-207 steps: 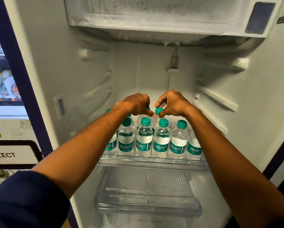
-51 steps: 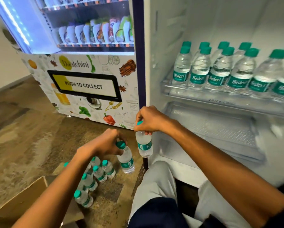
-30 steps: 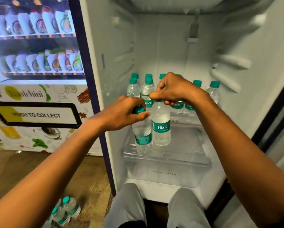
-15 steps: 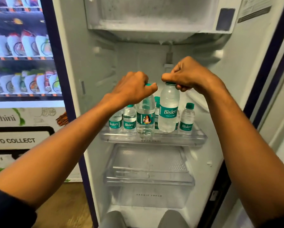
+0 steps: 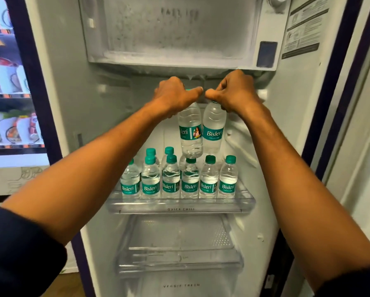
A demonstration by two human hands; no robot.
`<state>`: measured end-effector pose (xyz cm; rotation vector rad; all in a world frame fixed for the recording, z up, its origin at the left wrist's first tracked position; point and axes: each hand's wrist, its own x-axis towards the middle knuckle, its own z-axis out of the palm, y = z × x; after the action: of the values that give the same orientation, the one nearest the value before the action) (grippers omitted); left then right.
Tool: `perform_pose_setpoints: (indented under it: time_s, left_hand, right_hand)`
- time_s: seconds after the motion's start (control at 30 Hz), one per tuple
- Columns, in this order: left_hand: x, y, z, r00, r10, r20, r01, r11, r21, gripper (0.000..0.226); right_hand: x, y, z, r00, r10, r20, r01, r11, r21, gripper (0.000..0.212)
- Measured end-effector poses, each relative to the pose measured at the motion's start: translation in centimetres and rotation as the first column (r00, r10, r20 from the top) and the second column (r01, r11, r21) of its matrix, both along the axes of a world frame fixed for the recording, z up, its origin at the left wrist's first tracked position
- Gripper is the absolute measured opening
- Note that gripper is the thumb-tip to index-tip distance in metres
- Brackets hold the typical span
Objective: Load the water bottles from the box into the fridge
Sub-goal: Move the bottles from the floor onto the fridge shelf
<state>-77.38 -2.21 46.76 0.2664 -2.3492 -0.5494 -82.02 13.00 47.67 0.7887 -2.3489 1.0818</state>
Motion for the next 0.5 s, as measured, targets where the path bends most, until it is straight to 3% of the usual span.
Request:
perform_pose_setpoints:
  time_s: [0.3, 0.5]
  left_hand:
    - [-5.7, 0.7, 0.7, 0.997, 0.047, 0.068, -0.050, 0.998, 0.045, 0.057]
    - [-9.4, 1.0, -0.9, 0.987, 0.071, 0.146, -0.079, 0.996, 0.045, 0.060]
  right_hand:
    - [-5.1, -1.5, -0.4, 0.995, -0.088, -0.040, 0.087, 0.996, -0.025, 0.024]
    - [-8.4, -1.5, -1.5, 0.993, -0.114, 0.015, 0.114, 0.993, 0.008, 0.028]
